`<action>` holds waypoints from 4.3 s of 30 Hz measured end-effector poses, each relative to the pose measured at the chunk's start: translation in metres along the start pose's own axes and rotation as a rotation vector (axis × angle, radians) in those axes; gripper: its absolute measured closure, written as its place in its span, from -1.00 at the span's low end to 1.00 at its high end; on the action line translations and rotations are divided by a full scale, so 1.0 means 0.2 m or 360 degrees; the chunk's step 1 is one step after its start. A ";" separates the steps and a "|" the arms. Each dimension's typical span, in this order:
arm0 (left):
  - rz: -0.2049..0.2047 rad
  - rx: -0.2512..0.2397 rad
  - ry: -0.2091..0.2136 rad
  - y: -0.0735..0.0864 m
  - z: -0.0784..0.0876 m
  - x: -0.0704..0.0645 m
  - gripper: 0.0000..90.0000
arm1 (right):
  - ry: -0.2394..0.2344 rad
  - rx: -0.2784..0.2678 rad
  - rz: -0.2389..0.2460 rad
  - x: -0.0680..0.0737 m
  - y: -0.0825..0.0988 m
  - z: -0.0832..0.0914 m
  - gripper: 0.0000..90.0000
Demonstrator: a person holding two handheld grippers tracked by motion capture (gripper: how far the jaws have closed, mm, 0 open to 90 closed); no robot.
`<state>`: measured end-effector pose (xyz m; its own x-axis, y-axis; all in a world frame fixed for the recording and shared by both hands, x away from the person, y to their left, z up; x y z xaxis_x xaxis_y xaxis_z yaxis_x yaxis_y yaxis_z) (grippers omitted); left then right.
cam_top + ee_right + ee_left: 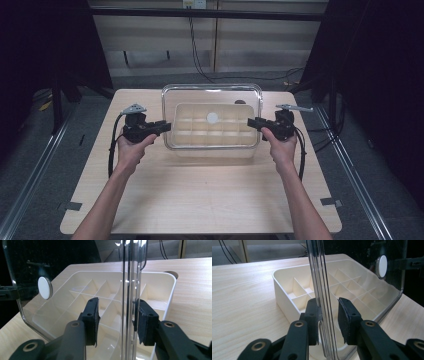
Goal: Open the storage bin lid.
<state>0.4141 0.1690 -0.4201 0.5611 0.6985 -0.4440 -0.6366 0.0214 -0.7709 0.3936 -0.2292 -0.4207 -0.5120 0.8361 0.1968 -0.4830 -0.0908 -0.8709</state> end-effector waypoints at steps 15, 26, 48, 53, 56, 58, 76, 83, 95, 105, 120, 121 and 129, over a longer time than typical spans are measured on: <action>-0.0050 -0.0030 0.0022 0.02 0.11 -0.05 0.62 | -0.0058 -0.0022 -0.0020 0.05 0.06 0.03 0.29; -0.0081 -0.0033 0.0039 0.06 0.17 -0.09 0.62 | -0.0086 -0.0047 -0.0013 0.09 0.09 0.07 0.30; -0.0099 0.0019 0.0052 0.14 0.22 -0.12 0.62 | -0.0115 -0.0050 0.0042 0.15 0.10 0.18 0.36; -0.0096 0.0020 0.0060 0.16 0.24 -0.13 0.63 | -0.0119 -0.0044 0.0059 0.18 0.10 0.20 0.37; -0.0100 0.0015 0.0065 0.17 0.25 -0.14 0.63 | -0.0121 -0.0046 0.0061 0.19 0.10 0.21 0.37; -0.0103 0.0023 0.0069 0.18 0.26 -0.14 0.63 | -0.0127 -0.0043 0.0056 0.19 0.11 0.22 0.38; -0.0132 0.0100 0.0061 0.27 0.28 -0.18 0.64 | -0.0149 0.0034 0.0027 0.22 0.23 0.26 0.38; -0.0149 0.0104 0.0041 0.31 0.32 -0.20 0.64 | -0.0155 0.0059 0.0046 0.28 0.27 0.31 0.37; -0.0161 0.0127 0.0076 0.35 0.35 -0.27 0.64 | -0.0162 0.0088 0.0023 0.30 0.32 0.40 0.37; -0.0168 0.0187 0.0095 0.42 0.37 -0.28 0.64 | -0.0192 0.0115 0.0004 0.33 0.39 0.44 0.38; -0.0208 0.0285 0.0056 0.52 0.40 -0.29 0.64 | -0.0211 0.0155 0.0053 0.40 0.43 0.48 0.39; -0.0199 0.0289 0.0057 0.53 0.40 -0.30 0.64 | -0.0209 0.0161 0.0049 0.40 0.44 0.48 0.39; -0.0161 0.0324 0.0086 0.60 0.38 -0.30 0.64 | -0.0209 0.0198 0.0010 0.39 0.52 0.49 0.38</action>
<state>0.2649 0.1845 -0.4511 0.6515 0.6464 -0.3971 -0.6661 0.2369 -0.7073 0.2339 -0.2265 -0.4519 -0.5996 0.7583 0.2557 -0.5594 -0.1687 -0.8115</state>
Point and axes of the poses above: each handheld gripper's, and its own axes: z roughly backward along the jaws, y roughly out of its underside, x roughly to its left, the point moved 3 cm from there along -z, roughly forward along the jaws, and after that the axes turned 12 degrees about z, right-handed, at the moved point
